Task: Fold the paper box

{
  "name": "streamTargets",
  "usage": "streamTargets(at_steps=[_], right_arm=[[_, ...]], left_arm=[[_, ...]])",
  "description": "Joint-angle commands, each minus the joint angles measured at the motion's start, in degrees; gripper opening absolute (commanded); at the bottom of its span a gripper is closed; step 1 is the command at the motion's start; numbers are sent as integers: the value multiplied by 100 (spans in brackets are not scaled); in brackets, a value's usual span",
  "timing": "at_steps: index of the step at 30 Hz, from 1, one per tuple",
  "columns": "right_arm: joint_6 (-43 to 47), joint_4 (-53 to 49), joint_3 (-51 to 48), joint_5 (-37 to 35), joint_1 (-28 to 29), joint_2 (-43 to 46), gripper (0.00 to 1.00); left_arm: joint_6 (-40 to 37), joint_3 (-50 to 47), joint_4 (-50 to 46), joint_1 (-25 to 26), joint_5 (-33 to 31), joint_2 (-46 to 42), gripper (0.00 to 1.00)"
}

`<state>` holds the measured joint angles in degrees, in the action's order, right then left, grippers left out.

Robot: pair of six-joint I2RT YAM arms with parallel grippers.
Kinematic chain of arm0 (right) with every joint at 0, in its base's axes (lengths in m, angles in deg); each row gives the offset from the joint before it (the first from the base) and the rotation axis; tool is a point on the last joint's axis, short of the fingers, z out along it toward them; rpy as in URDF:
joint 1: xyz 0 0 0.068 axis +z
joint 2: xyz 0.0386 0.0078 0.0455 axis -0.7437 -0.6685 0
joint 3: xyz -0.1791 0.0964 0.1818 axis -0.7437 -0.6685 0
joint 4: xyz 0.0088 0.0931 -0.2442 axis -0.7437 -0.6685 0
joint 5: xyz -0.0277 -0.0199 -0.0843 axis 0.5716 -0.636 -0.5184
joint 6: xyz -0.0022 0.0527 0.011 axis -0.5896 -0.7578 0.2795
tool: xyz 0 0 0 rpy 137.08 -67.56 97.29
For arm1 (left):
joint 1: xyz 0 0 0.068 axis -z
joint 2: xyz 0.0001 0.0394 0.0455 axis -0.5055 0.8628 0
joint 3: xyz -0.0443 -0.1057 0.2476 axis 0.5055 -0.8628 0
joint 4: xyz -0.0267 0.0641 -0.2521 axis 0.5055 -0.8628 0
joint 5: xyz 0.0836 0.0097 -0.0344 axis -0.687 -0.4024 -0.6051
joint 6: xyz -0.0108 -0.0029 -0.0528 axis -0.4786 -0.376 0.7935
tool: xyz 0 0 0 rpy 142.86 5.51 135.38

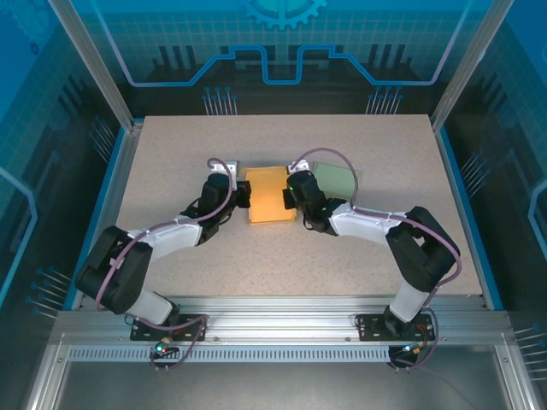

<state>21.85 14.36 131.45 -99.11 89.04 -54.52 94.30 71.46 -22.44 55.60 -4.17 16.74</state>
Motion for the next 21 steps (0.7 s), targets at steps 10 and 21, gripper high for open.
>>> streamTargets(at_steps=[10, 21], right_arm=[[-302, 771, -435, 33, 457, -96, 0], [-406, 991, -1218, -73, 600, 219, 0]], left_arm=[[934, -724, 1404, 491, 12, 530, 8], [759, -1409, 1681, 671, 5, 294, 8]])
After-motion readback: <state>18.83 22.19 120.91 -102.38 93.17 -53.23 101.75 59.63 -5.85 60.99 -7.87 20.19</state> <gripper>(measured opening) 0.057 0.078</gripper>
